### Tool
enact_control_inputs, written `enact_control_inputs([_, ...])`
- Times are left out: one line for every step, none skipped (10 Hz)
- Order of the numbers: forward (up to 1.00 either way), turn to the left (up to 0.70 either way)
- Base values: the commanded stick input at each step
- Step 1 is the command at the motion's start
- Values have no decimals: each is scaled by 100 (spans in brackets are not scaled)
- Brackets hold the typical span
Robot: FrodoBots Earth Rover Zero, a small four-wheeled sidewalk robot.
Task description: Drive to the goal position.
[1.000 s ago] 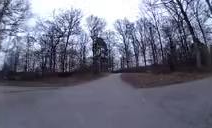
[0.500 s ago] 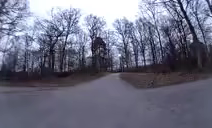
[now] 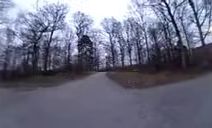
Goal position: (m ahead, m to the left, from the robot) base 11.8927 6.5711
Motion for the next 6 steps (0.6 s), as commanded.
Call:
enact_control_inputs([70,-35])
enact_control_inputs([70,-35])
enact_control_inputs([70,-35])
enact_control_inputs([70,-35])
enact_control_inputs([70,-35])
enact_control_inputs([70,-35])
